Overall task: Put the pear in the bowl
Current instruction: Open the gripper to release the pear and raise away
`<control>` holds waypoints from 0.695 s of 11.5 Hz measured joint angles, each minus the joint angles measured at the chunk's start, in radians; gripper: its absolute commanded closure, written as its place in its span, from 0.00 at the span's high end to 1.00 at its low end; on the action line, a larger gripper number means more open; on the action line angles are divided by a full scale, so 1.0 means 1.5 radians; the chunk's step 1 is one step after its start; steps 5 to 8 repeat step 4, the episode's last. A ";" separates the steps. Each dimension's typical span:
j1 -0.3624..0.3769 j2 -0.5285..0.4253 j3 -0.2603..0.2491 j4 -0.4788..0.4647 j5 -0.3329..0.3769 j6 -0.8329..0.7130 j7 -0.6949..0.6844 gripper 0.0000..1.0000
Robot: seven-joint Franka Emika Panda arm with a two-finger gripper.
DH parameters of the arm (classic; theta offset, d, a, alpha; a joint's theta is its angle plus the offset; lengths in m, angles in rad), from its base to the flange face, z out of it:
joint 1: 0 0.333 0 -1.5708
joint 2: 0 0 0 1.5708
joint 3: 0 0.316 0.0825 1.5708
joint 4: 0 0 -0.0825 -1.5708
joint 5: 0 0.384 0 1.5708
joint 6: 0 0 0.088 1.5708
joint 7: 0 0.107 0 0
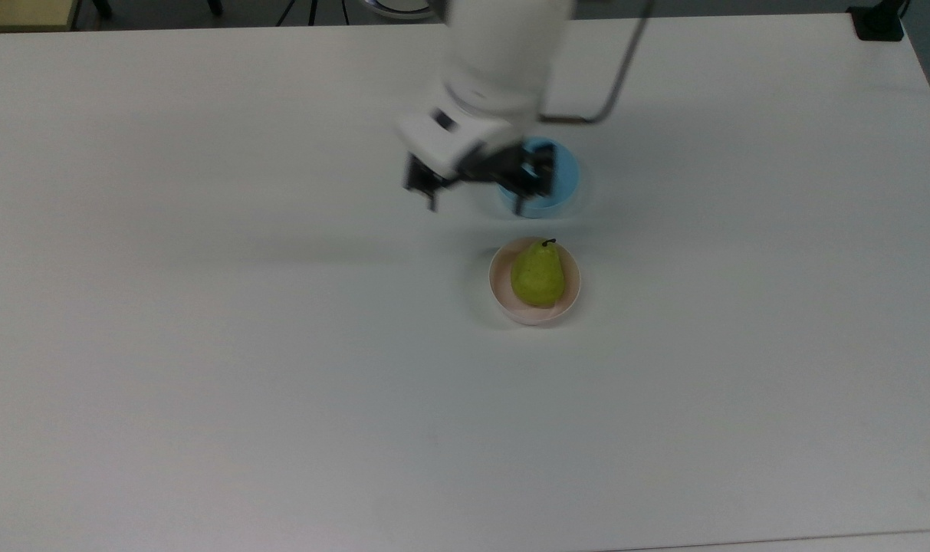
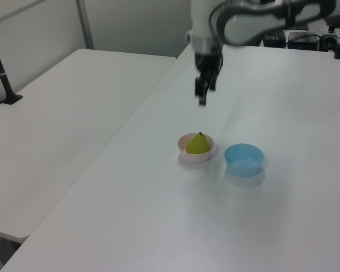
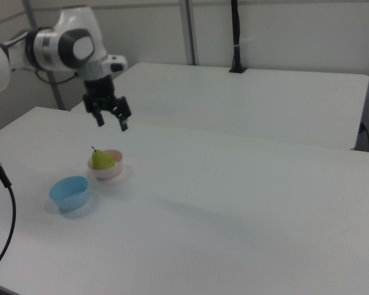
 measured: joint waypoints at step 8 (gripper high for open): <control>-0.128 -0.074 0.000 -0.004 0.000 -0.082 -0.044 1.00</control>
